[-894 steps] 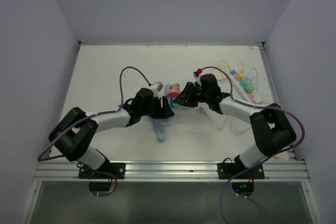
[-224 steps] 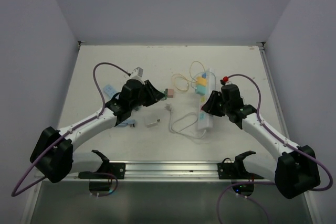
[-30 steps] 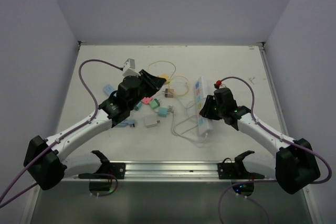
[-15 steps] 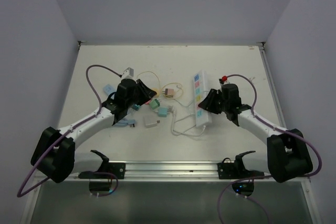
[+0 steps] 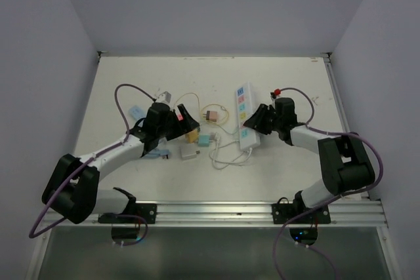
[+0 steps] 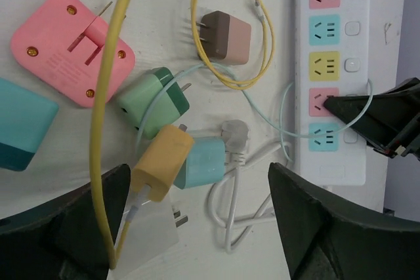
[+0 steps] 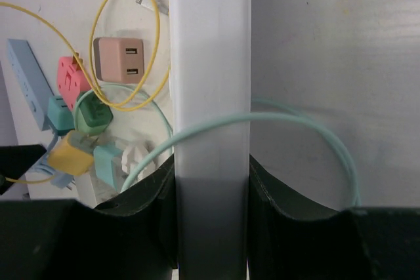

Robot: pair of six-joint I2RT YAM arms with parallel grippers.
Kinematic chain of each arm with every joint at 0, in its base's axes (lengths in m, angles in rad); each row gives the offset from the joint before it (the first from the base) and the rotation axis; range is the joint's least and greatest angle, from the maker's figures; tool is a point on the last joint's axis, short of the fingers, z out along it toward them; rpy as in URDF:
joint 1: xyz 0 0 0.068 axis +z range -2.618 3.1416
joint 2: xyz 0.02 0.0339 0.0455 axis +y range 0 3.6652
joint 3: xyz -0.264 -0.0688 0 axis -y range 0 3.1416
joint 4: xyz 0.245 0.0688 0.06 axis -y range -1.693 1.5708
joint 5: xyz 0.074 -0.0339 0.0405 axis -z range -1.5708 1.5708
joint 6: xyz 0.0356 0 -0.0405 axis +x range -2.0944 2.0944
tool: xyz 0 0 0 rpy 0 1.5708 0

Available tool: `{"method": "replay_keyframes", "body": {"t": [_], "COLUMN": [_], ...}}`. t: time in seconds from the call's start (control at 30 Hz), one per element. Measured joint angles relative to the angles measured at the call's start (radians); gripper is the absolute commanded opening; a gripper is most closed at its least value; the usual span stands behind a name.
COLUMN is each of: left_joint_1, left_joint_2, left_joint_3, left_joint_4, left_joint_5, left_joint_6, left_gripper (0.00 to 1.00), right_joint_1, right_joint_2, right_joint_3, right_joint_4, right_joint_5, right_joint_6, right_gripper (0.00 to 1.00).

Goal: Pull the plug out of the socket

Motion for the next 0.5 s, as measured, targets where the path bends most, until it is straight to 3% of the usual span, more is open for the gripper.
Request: {"method": "replay_keyframes", "body": {"t": [0.07,0.17,0.27,0.3,0.4,0.5], "left_joint_1": [0.002,0.003,0.007,0.008,0.009,0.01], "left_joint_2": [-0.031,-0.099,-0.185,-0.215,-0.296,-0.378], "left_joint_3": [-0.007,-0.008,-0.005,-0.003,0.021,0.056], "left_joint_4": [-0.015,-0.06,-0.127,-0.151,-0.235,-0.311], "left_joint_5": [-0.008,-0.032,-0.081,-0.103,-0.18,-0.275], "left_joint_6": [0.008,0.013,0.035,0.043,0.073,0.105], "left_gripper": [1.0,1.0,1.0,1.0,1.0,1.0], "right_joint_1": [-0.005,-0.009,-0.02,-0.025,-0.044,-0.066], "right_joint_2": [0.046,0.111,0.158,0.165,0.17,0.167], "right_joint_3": [0.03,0.08,0.126,0.134,0.15,0.161], "right_joint_4": [0.021,0.044,0.047,0.046,0.023,-0.021], "right_joint_5": [-0.015,-0.029,-0.047,-0.05,-0.047,-0.036], "right_joint_6": [0.001,0.003,0.003,0.003,-0.002,-0.024], "right_gripper": [0.0,0.02,0.3,0.48,0.7,0.83]}}
